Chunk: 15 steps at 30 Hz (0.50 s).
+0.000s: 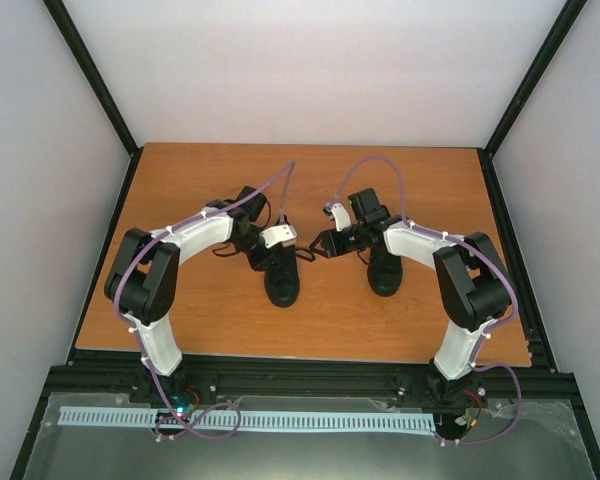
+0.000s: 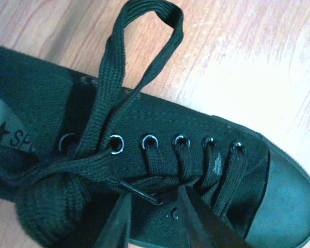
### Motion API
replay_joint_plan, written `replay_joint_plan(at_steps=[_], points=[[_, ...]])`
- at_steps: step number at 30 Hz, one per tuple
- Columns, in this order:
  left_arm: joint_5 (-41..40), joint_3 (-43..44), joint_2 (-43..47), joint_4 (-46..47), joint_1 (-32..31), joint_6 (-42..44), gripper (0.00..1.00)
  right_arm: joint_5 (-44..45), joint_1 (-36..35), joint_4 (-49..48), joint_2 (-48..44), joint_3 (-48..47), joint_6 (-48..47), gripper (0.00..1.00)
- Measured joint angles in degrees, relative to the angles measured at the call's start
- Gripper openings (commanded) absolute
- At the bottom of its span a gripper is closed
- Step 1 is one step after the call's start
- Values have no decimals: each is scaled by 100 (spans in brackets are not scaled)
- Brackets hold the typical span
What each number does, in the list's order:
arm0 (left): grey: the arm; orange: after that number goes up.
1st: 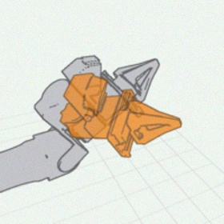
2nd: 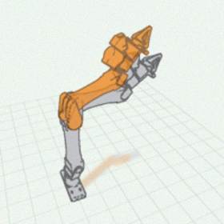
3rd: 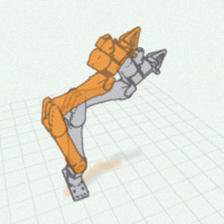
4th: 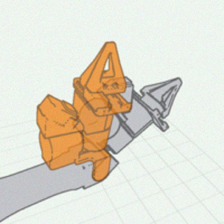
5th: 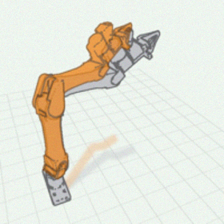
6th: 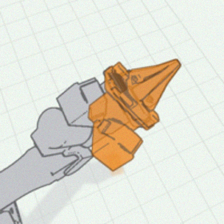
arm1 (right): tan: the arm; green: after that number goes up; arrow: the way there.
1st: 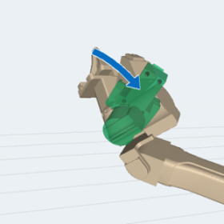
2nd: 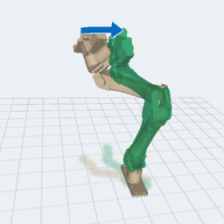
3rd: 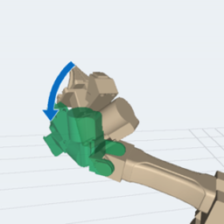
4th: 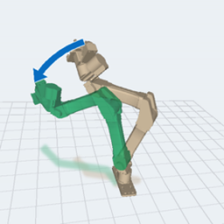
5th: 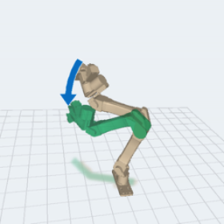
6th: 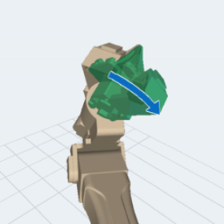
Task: Tie the shoes
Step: Tie the shoelace on the shoe.
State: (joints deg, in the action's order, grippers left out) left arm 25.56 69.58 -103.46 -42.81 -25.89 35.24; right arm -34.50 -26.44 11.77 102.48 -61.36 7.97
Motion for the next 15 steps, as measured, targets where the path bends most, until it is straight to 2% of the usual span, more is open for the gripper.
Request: replay_joint_plan(at_steps=[6,11,15], points=[[22,2,-22,50,0,-111,6,-4,0,2,0,0,-2,47],[-35,2,2,50,0,-120,1,-13,0,2,0,0,-4,47],[-83,-44,140,46,0,-116,1,-24,0,4,0,0,-4,47]])
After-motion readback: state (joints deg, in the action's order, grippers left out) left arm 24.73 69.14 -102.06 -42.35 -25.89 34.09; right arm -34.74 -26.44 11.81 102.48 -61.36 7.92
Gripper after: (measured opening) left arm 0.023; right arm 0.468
